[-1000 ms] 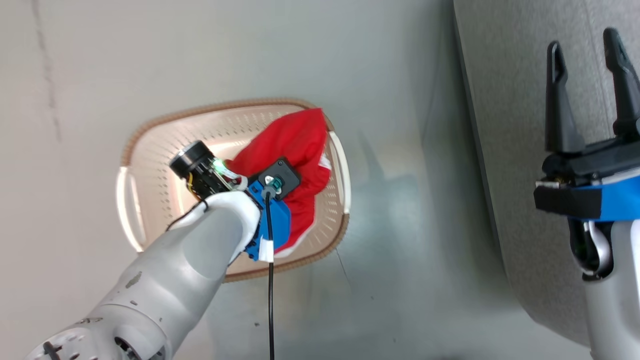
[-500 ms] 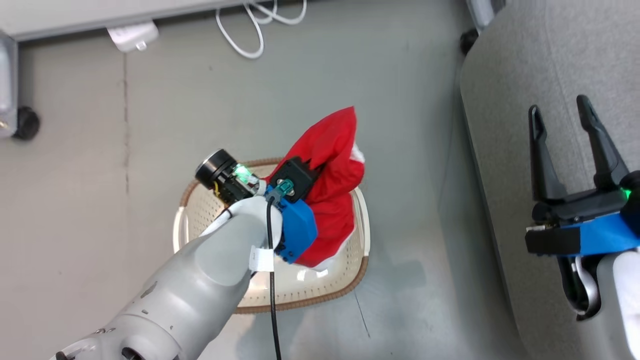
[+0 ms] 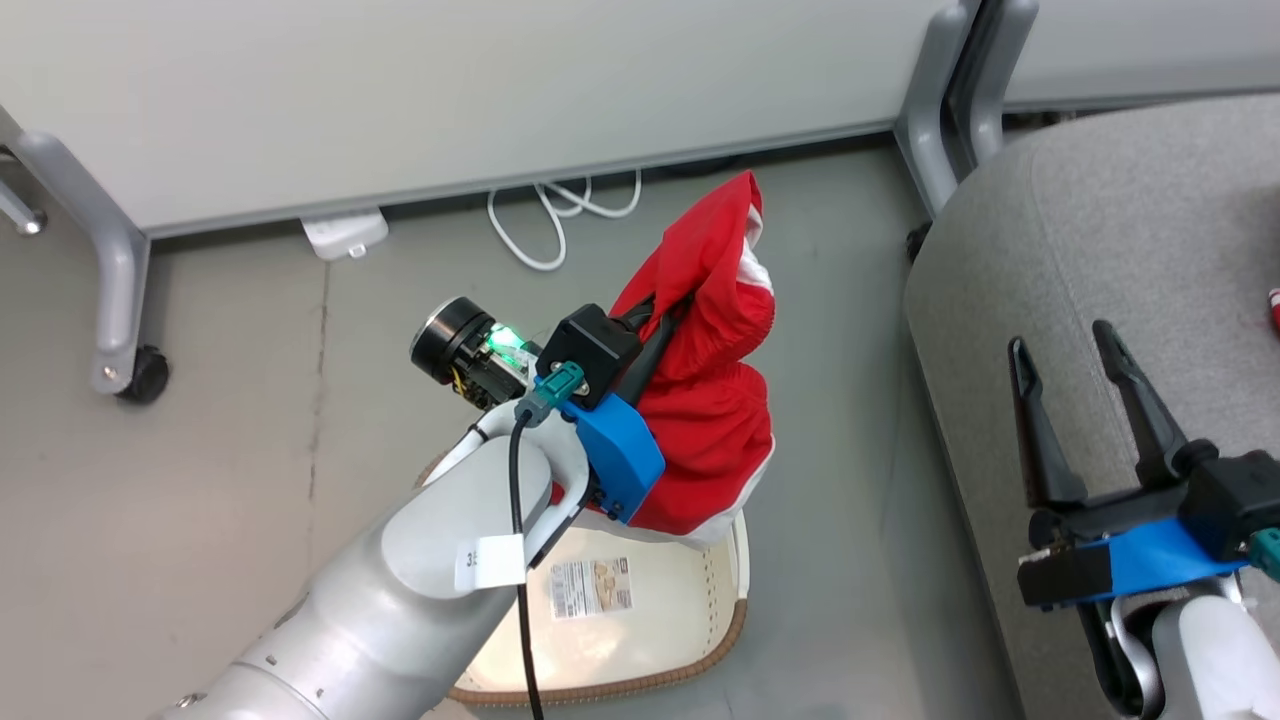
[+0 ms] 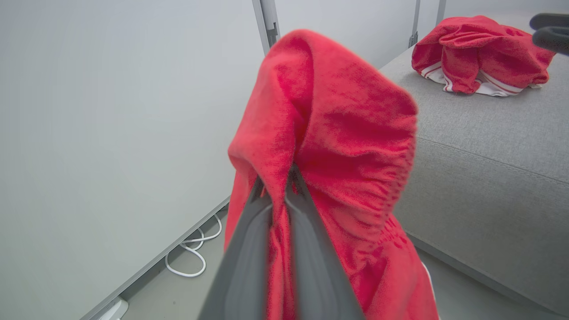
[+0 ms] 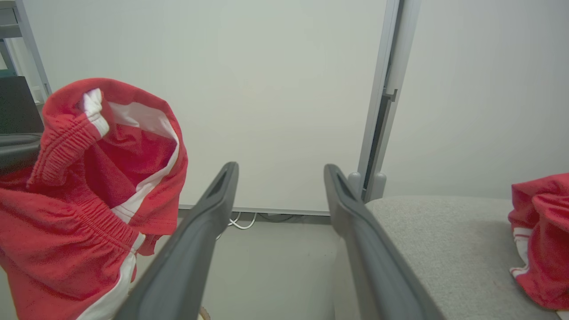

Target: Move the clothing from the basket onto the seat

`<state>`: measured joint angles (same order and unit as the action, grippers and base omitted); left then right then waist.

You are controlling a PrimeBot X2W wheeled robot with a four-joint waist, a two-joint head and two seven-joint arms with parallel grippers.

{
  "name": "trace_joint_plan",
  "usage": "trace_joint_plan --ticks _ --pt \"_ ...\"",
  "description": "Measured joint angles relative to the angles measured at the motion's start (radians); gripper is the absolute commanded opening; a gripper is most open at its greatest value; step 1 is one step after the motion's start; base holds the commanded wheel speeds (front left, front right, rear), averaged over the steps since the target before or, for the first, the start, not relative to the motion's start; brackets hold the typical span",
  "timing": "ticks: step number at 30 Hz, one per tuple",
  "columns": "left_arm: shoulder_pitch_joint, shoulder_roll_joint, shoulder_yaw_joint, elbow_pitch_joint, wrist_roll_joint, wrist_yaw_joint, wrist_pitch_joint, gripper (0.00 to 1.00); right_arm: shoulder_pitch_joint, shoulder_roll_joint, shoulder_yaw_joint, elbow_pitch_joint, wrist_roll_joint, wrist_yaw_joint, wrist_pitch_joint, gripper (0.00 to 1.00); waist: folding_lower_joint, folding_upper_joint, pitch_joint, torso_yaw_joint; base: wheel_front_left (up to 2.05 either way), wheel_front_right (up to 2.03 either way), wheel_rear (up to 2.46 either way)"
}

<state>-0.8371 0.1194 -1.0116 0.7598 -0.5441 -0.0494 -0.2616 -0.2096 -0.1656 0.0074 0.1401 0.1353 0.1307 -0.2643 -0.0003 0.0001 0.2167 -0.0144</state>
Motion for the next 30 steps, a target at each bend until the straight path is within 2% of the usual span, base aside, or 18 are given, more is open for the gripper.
trace_joint_plan --ticks 13,21,30 --pt "0.046 -0.004 0.067 -0.138 0.017 0.009 -0.001 0.00 0.092 0.024 0.002 0.023 -0.010 0.000 0.000 1.00 0.0001 0.0000 -0.140 0.020 0.00 0.00 0.00" --pt "0.070 -0.010 0.066 -0.141 0.016 -0.001 -0.001 0.00 0.123 0.033 0.009 0.036 -0.013 0.000 0.000 1.00 0.0001 0.0000 -0.197 0.030 0.00 0.00 0.00" --pt "0.076 -0.011 0.062 -0.142 0.016 -0.003 -0.001 0.00 0.134 0.036 0.018 0.036 -0.013 0.000 0.000 1.00 0.0002 0.0000 -0.208 0.033 0.00 0.00 0.00"
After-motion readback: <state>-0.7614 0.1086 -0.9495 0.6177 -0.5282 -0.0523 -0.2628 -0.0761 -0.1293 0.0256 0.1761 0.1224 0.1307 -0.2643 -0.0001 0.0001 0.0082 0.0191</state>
